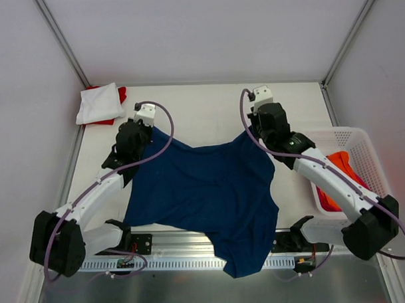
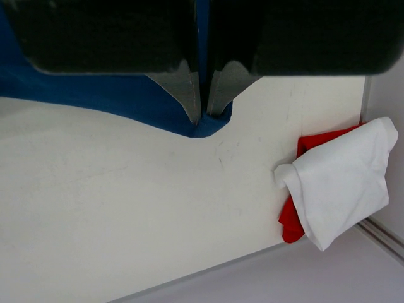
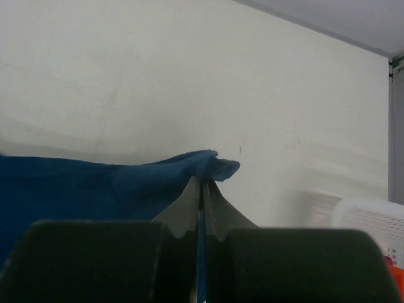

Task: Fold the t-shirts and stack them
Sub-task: Flatten the tshirt out

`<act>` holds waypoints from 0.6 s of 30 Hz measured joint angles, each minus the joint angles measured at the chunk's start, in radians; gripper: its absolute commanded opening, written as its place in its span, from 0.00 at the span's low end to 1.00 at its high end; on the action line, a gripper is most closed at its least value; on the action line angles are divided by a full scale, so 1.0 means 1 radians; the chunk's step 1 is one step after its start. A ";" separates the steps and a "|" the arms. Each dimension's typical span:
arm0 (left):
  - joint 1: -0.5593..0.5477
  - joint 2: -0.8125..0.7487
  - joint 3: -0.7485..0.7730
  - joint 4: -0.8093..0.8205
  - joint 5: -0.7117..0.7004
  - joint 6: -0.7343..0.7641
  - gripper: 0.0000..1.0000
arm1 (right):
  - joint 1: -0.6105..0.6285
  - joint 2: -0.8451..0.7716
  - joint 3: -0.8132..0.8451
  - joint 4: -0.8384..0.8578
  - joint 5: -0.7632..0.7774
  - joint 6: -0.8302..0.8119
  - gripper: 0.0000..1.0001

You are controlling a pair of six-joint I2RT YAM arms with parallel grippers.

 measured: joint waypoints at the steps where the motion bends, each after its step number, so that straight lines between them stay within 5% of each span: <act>1: 0.016 0.034 0.009 0.016 0.002 -0.006 0.00 | -0.007 0.031 0.009 0.002 -0.002 0.000 0.00; 18: 0.197 0.622 0.286 0.178 0.073 -0.084 0.00 | -0.157 0.456 0.335 0.080 0.003 -0.038 0.00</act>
